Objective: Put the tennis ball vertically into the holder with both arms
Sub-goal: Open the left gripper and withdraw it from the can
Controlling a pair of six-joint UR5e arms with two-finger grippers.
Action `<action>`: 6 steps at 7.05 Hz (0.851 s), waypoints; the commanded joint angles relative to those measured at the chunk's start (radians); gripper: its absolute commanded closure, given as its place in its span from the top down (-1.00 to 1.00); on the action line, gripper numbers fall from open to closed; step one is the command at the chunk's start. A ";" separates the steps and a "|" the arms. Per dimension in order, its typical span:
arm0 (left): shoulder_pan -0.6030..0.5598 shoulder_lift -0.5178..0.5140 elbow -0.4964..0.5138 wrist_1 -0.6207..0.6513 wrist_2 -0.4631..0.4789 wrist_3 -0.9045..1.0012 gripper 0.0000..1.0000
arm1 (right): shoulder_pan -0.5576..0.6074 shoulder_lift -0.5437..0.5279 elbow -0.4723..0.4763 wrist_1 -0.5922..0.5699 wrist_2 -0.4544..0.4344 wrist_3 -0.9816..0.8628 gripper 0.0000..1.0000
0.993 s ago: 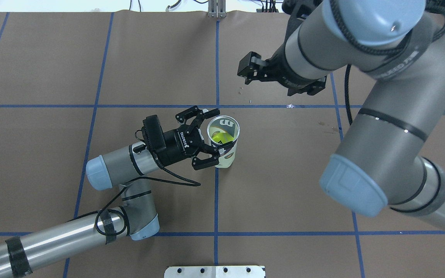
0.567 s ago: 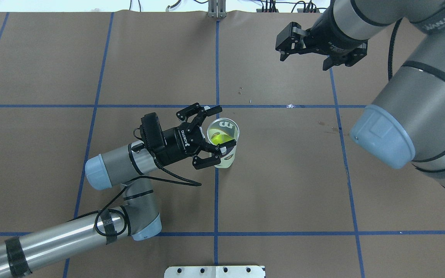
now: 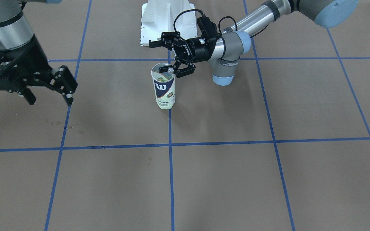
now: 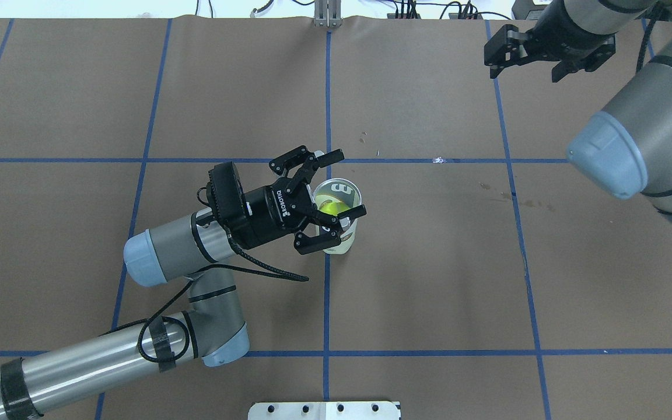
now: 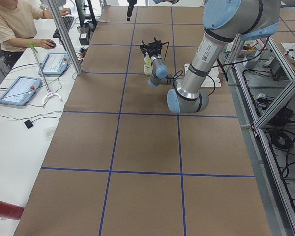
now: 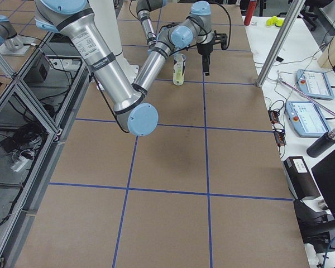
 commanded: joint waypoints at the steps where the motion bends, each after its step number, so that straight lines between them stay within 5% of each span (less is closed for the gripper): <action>1: -0.008 0.074 -0.221 0.203 -0.001 -0.002 0.97 | 0.123 -0.123 -0.101 0.152 0.061 -0.190 0.99; 4: -0.088 0.129 -0.472 0.519 -0.006 -0.147 0.97 | 0.275 -0.271 -0.275 0.364 0.144 -0.458 0.99; 6: -0.249 0.145 -0.555 0.773 -0.157 -0.239 0.97 | 0.385 -0.378 -0.352 0.456 0.188 -0.656 0.99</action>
